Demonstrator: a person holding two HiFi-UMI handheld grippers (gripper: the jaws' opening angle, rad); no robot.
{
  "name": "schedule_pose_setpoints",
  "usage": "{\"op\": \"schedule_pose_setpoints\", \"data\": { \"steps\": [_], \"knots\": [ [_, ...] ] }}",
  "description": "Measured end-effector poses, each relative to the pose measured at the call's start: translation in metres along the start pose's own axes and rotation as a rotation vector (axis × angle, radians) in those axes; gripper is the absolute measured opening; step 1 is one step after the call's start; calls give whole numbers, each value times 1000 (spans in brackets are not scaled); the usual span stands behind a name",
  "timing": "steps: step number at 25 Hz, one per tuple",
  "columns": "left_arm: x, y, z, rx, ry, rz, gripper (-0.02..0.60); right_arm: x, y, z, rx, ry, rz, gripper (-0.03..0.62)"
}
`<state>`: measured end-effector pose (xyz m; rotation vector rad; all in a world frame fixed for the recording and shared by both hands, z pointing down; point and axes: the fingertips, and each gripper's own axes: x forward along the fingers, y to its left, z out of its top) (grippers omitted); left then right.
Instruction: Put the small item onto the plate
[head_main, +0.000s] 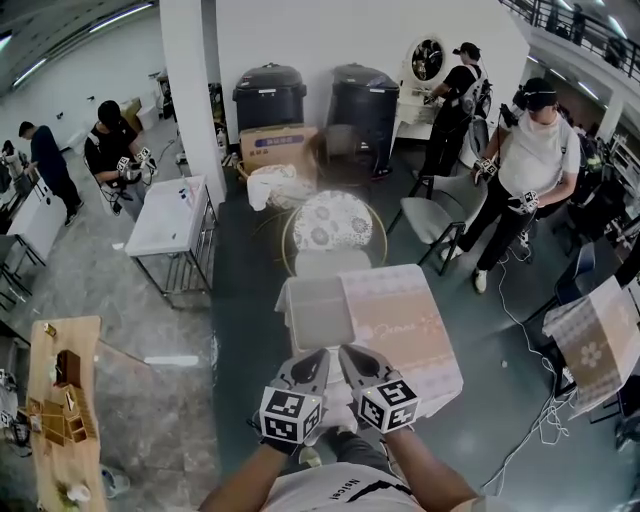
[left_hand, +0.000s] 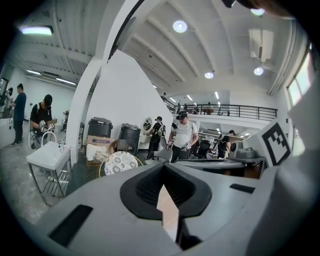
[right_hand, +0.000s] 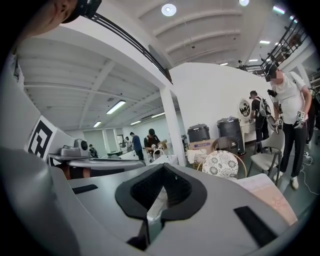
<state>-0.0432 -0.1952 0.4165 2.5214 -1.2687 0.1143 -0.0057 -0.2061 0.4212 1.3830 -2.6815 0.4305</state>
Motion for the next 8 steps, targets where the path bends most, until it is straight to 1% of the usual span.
{"op": "schedule_pose_setpoints", "data": {
  "steps": [8],
  "knots": [
    [-4,-4,-3,-4,4,2,6,-4,3,-3,-6,0,2,14]
  ]
}}
